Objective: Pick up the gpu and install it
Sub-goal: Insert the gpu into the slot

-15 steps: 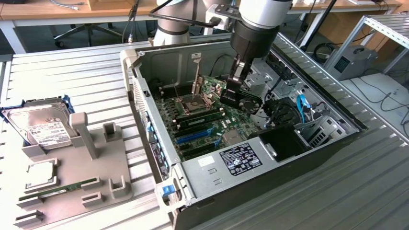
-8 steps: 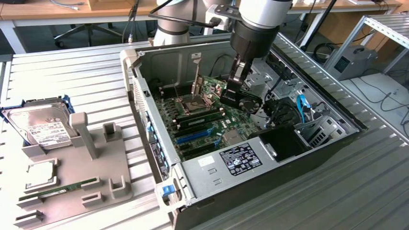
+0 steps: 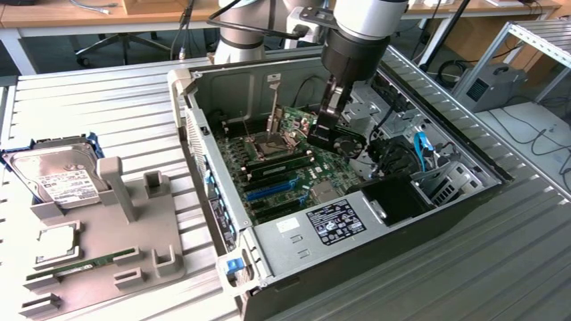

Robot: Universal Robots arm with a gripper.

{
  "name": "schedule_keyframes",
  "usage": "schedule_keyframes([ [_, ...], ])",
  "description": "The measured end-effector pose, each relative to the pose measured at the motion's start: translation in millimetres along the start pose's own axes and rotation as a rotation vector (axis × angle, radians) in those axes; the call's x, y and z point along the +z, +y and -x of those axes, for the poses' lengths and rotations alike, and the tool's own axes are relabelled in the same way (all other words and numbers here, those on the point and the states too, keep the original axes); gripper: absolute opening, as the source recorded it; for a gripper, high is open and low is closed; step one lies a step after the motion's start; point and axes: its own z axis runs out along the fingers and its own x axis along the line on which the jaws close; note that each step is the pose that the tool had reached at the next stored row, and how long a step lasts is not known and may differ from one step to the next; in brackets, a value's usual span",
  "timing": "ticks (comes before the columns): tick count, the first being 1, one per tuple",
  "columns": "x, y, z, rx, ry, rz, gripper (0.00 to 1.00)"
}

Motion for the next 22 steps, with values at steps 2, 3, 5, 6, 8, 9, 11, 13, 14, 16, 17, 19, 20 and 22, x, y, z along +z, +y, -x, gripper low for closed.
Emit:
schedule_keyframes([
  [2, 0.0, 0.0, 0.0, -0.005, 0.0002, 0.0001, 0.26],
  [3, 0.0, 0.0, 0.0, -0.008, 0.0002, 0.0002, 0.26],
  [5, 0.0, 0.0, 0.0, -0.013, 0.0003, 0.0003, 0.26],
  [6, 0.1, 0.0, 0.0, -0.016, 0.0002, 0.0005, 0.26],
  [8, 0.1, 0.0, 0.0, -0.021, 0.0003, 0.0006, 0.26],
  [9, 0.1, 0.0, 0.0, -0.024, 0.0003, 0.0006, 0.26],
  [11, 0.1, 0.0, 0.0, -0.03, 0.0005, 0.0008, 0.26],
  [13, 0.1, 0.0, 0.0, -0.039, 0.0007, 0.001, 0.26],
  [14, 0.1, 0.0, 0.0, -0.044, 0.0008, 0.0012, 0.26],
  [16, 0.1, 0.0, 0.0, -0.052, 0.0009, 0.0014, 0.26],
  [17, 0.1, 0.0, 0.0, -0.055, 0.001, 0.0015, 0.26],
  [19, 0.1, 0.0, 0.0, -0.061, 0.0011, 0.0017, 0.26],
  [20, 0.1, 0.0, 0.0, -0.064, 0.0011, 0.0017, 0.26],
  [22, 0.1, 0.0, 0.0, -0.07, 0.0012, 0.0019, 0.26],
])
